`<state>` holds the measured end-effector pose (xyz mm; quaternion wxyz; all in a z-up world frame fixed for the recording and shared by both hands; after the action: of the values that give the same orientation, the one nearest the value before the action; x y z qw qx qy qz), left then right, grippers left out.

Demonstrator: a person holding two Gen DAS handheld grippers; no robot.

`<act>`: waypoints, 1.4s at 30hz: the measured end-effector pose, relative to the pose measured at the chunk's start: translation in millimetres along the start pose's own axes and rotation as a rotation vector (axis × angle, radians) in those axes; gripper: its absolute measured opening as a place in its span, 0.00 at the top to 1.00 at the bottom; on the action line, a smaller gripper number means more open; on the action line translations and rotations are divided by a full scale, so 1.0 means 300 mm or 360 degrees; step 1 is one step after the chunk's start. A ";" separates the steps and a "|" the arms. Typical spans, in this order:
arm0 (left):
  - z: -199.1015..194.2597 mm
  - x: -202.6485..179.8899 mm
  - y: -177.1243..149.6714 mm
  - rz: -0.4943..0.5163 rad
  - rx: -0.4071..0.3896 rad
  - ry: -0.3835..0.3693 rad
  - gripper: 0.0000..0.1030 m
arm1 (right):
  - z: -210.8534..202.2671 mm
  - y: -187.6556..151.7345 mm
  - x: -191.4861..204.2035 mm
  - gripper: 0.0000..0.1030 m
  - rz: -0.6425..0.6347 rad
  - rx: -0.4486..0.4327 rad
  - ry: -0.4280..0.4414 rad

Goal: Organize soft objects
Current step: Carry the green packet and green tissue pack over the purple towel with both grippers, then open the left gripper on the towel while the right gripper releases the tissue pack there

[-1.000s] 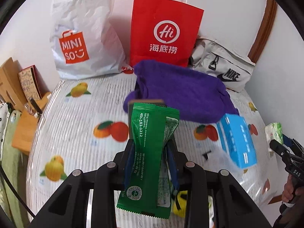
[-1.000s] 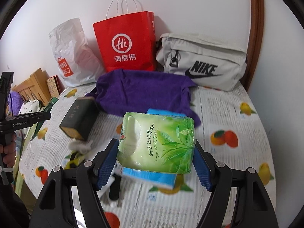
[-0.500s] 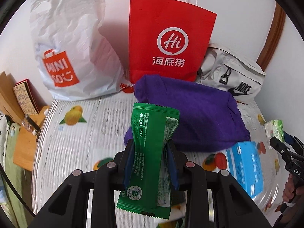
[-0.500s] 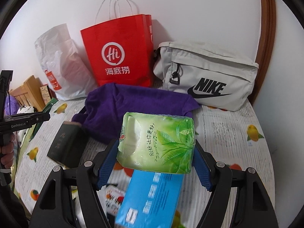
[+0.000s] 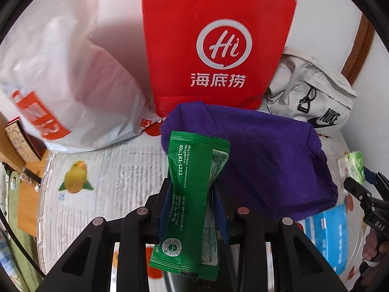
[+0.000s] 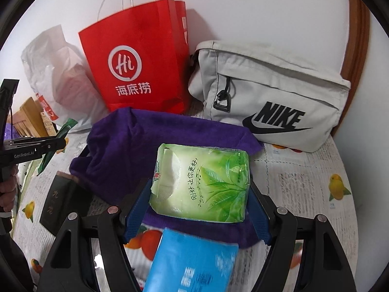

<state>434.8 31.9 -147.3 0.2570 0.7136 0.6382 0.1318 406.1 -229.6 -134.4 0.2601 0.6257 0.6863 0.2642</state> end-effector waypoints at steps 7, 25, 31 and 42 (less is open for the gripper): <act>0.152 -0.012 0.062 -0.0024 0.0101 -0.0063 0.69 | 0.136 0.015 0.003 0.28 -0.0002 0.0085 0.0019; 0.388 -0.032 0.154 -0.0032 0.0232 -0.0069 0.61 | 0.303 -0.007 -0.006 0.28 -0.0013 0.0285 -0.0006; 0.360 -0.008 0.176 -0.0102 0.0153 -0.0109 0.25 | 0.327 -0.008 0.001 0.23 -0.0024 0.0311 0.0002; 0.166 0.034 0.143 -0.0074 0.0089 0.0074 0.25 | 0.231 0.002 0.001 0.21 0.0020 0.0249 0.0014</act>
<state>498.3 29.6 -167.2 0.2252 0.7022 0.6639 0.1244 454.2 -226.6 -184.1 0.2057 0.6472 0.7021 0.2142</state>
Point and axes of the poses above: each gripper's, at about its wrist camera, not at the fingertips, and z roughly the way its jaws point, x to its left, y to its top, the point moved 7 cm from there along z, roughly the way its jaws point, and after that the axes turned 5 degrees about -y, right-handed, at the moved point
